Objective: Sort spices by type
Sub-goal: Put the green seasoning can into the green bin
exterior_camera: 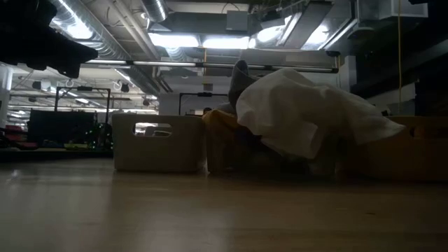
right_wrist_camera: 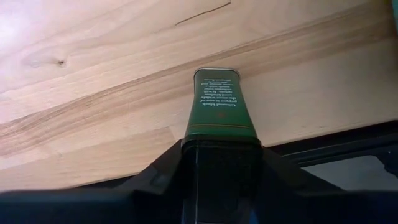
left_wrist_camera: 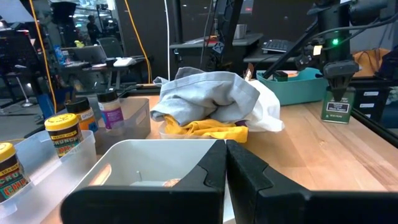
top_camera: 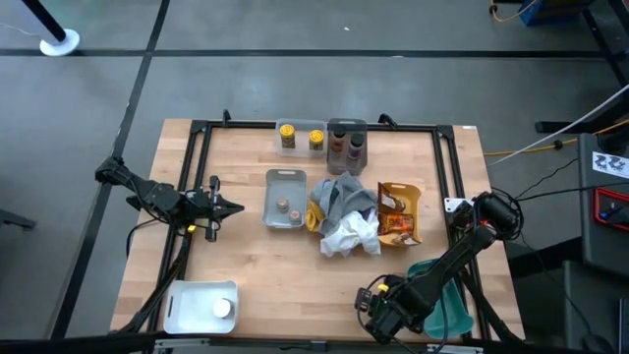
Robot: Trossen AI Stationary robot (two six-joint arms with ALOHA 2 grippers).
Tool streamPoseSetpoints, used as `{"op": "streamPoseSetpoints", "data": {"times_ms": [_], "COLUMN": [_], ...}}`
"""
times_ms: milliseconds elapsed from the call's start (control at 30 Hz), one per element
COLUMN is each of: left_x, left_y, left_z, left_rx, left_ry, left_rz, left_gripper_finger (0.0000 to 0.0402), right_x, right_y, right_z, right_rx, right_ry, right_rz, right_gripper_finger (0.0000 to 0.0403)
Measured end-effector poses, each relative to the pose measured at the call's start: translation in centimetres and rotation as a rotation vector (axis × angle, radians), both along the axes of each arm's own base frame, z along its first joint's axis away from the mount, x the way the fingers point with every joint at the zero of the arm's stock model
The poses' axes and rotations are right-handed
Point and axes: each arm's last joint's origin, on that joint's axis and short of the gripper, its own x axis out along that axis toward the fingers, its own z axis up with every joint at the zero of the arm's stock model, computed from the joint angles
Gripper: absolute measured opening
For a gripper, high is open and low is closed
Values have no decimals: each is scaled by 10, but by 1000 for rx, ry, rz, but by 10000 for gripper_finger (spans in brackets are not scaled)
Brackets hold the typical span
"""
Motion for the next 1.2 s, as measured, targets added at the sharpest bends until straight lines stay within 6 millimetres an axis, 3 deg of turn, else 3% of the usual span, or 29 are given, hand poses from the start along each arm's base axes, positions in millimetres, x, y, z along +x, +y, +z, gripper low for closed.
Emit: {"op": "streamPoseSetpoints", "data": {"times_ms": [133,467,1000,1200], "left_x": [0,0,0,0], "left_y": [0,0,0,0], "left_z": [0,0,0,0], "left_rx": [0,0,0,0], "left_ry": [0,-1,0,0], "left_rz": [0,0,0,0], "left_gripper_finger": [4,4,4,4], "right_x": [-2,-3,-19,-27], "right_y": [-1,-3,-17,-17], "right_z": [3,6,109,121], "right_rx": [3,-5,-158,-134], "right_ry": [9,24,200,227], "right_rz": [-7,-8,-7,18], "right_gripper_finger": [149,132,133,141]}}
